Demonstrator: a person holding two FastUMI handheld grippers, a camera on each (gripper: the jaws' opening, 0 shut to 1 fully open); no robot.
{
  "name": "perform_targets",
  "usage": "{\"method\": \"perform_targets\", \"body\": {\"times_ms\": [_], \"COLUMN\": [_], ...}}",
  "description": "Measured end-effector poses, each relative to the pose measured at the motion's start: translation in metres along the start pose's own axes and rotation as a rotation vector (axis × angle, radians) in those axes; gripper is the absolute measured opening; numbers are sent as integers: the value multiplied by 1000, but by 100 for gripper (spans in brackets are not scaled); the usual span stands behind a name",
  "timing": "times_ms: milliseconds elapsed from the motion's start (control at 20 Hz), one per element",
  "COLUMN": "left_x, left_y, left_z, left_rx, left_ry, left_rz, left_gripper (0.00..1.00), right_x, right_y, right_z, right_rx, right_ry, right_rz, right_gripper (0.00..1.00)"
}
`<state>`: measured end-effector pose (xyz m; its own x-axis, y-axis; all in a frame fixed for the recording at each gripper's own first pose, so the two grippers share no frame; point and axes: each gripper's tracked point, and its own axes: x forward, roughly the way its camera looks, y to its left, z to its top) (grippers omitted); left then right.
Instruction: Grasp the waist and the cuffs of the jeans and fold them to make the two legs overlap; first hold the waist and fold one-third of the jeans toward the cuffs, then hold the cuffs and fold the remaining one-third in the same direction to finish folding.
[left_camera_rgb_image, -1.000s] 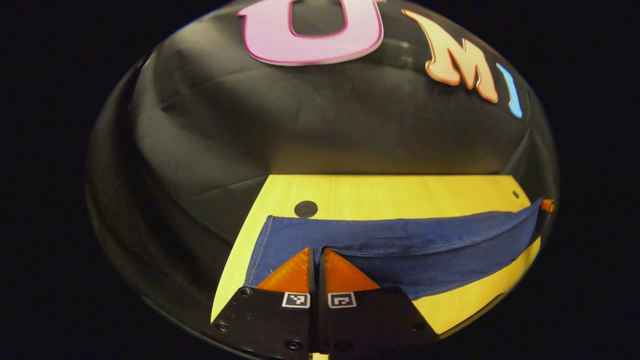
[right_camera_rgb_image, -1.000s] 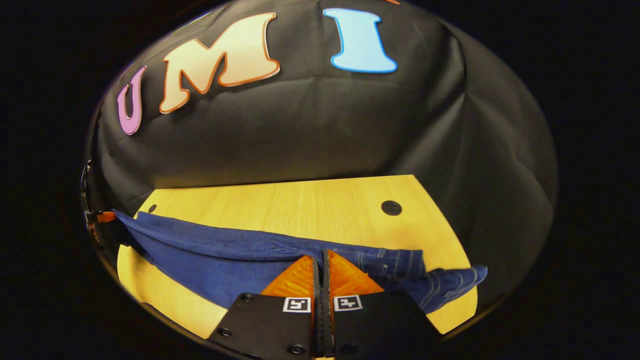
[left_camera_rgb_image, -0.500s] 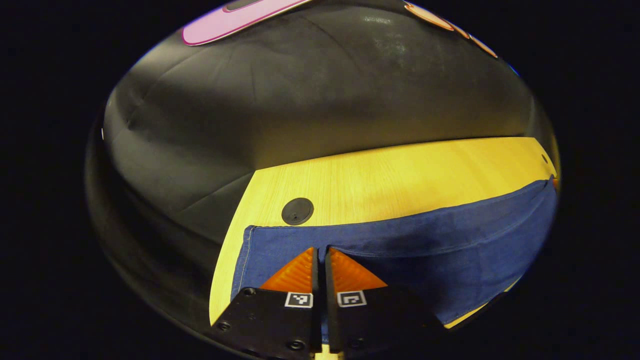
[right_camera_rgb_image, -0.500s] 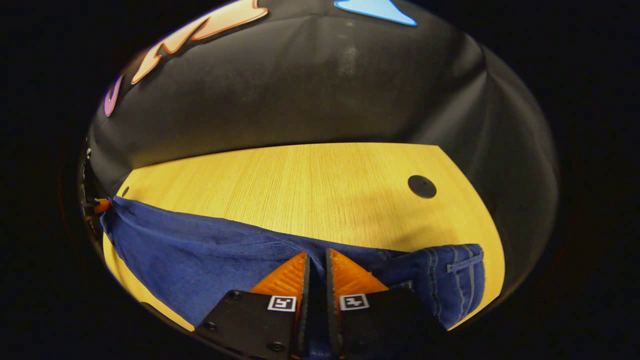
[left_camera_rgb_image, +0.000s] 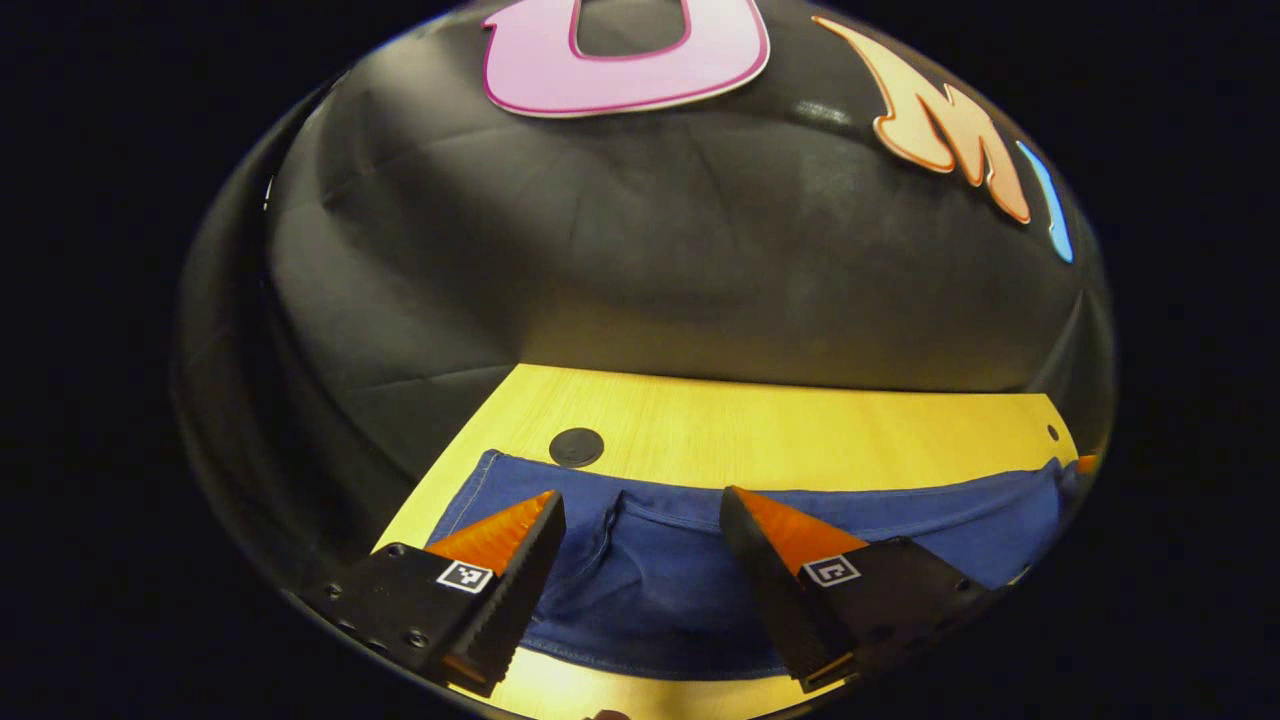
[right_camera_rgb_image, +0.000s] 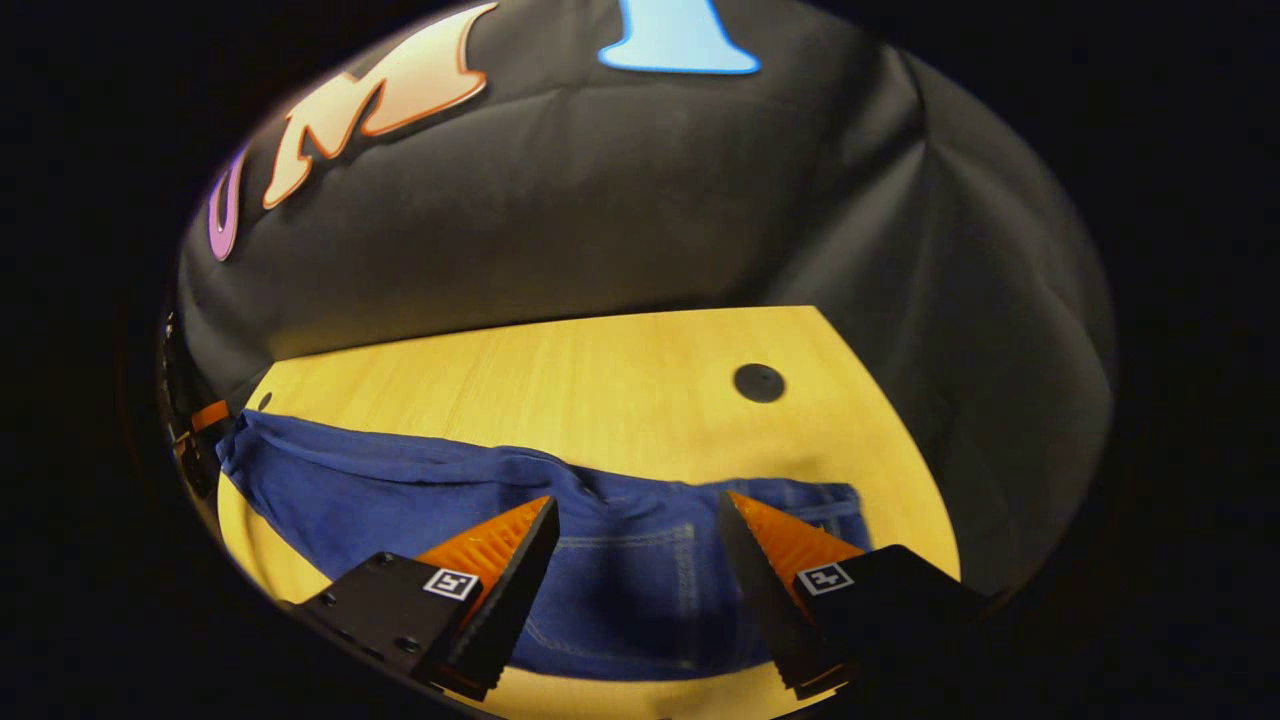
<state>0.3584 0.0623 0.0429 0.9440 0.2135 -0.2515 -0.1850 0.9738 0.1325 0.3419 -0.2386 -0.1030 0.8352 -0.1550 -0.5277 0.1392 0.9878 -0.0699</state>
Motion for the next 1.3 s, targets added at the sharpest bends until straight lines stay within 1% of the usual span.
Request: {"method": "perform_targets", "body": {"times_ms": [100,200,450,600,800,850,900,950,1050,1100,1150,1200,1250,1300], "left_x": [-2,5,2,1,1,2,3,2,3,3,4,4,4,5], "left_y": [2,11,5,4,6,7,7,8,10,10,11,11,11,11], "left_z": [-3,-2,3,5,9,7,8,7,7,9,8,8,8,8], "left_rx": [-36,-57,-21,-10,-26,-30,-32,-30,-28,-30,-31,-33,-39,-46], "left_ry": [-14,-17,28,46,32,24,21,20,15,12,10,10,10,10], "left_rz": [-34,-66,-93,-83,-64,-56,-49,-37,-18,-13,-9,-6,-7,-5], "left_gripper": [95,95,95,95,95,95,95,95,95,95,95,95,95,95], "right_x": [-14,-26,-23,-10,-1,2,4,5,6,5,4,6,6,7], "right_y": [-36,-64,-107,-106,-101,-99,-98,-97,-94,-95,-94,-94,-92,-88], "right_z": [-11,-24,-55,-72,-84,-86,-88,-89,-89,-93,-91,-92,-93,-92], "right_rx": [21,57,146,181,168,159,153,149,163,171,173,175,179,189], "right_ry": [23,37,104,140,166,170,169,171,168,172,157,161,158,155], "right_rz": [-49,-79,-121,-102,-83,-82,-81,-82,-70,-60,-59,-57,-55,-52], "right_gripper": [99,99,98,100,100,99,95,99,99,94,92,97,95,88]}}
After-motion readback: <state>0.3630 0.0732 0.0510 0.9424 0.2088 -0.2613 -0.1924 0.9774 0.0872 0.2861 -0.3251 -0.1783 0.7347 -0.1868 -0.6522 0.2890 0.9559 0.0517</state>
